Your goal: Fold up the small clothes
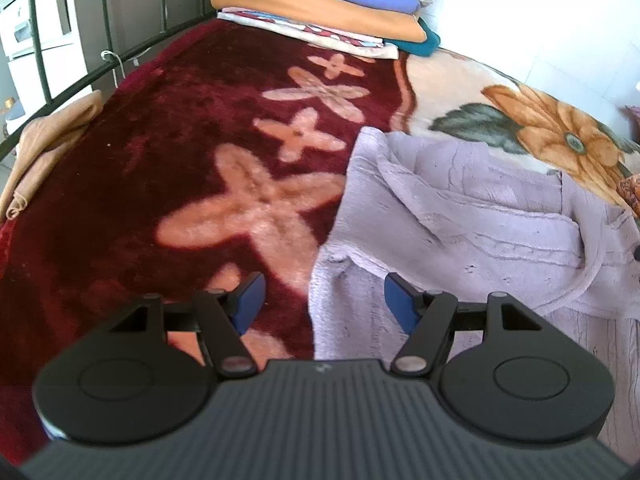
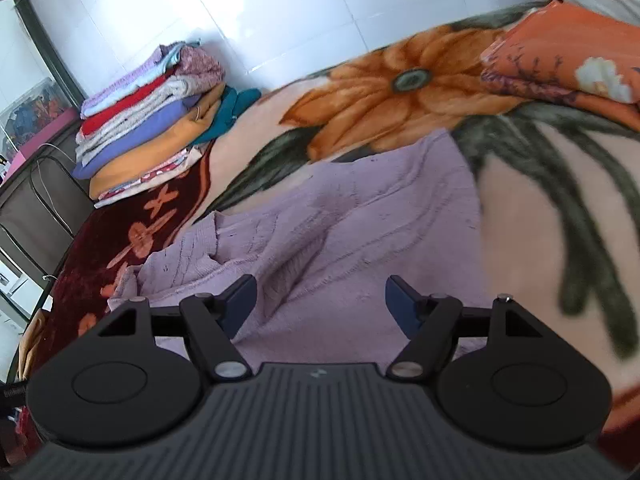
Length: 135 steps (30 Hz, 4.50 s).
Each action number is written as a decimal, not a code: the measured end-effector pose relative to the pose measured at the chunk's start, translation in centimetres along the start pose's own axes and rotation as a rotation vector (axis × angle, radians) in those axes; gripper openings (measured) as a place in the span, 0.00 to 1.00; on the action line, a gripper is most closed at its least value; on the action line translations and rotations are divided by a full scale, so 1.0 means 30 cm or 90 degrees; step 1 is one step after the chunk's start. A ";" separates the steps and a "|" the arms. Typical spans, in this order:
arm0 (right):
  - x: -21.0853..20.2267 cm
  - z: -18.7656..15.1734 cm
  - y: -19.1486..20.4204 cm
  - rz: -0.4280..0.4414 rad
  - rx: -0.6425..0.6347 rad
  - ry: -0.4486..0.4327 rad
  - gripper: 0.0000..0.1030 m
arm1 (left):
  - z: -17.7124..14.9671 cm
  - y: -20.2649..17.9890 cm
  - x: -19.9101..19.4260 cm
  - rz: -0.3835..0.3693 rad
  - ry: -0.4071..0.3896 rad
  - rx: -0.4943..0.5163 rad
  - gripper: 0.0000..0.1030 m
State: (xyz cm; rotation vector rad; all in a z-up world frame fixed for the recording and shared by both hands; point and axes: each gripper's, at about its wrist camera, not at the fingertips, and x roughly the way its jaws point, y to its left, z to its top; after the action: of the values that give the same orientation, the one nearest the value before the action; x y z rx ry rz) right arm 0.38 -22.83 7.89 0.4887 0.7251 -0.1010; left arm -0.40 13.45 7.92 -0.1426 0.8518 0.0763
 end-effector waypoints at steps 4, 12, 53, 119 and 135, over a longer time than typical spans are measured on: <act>0.114 0.077 0.062 0.007 0.012 0.042 0.75 | -0.015 -0.029 0.015 0.001 0.005 0.022 0.66; 0.323 0.124 0.168 -0.062 -0.037 0.115 0.24 | -0.053 -0.048 0.052 -0.009 0.030 0.041 0.66; 0.090 0.062 -0.047 -0.185 -0.221 0.104 0.34 | -0.014 -0.118 0.059 -0.064 -0.021 0.078 0.66; -0.455 -0.443 0.143 0.028 -0.392 0.170 0.70 | -0.348 -0.142 -0.296 -0.134 -0.001 0.317 0.73; -0.512 -0.604 0.143 -0.007 -0.526 0.201 0.81 | -0.512 -0.215 -0.325 -0.167 0.060 0.461 0.77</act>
State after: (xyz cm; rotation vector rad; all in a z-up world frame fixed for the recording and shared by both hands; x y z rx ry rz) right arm -21.13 -11.86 8.07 -0.2983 1.0003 0.2679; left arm -17.41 4.58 5.89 0.4246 0.9015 -0.4860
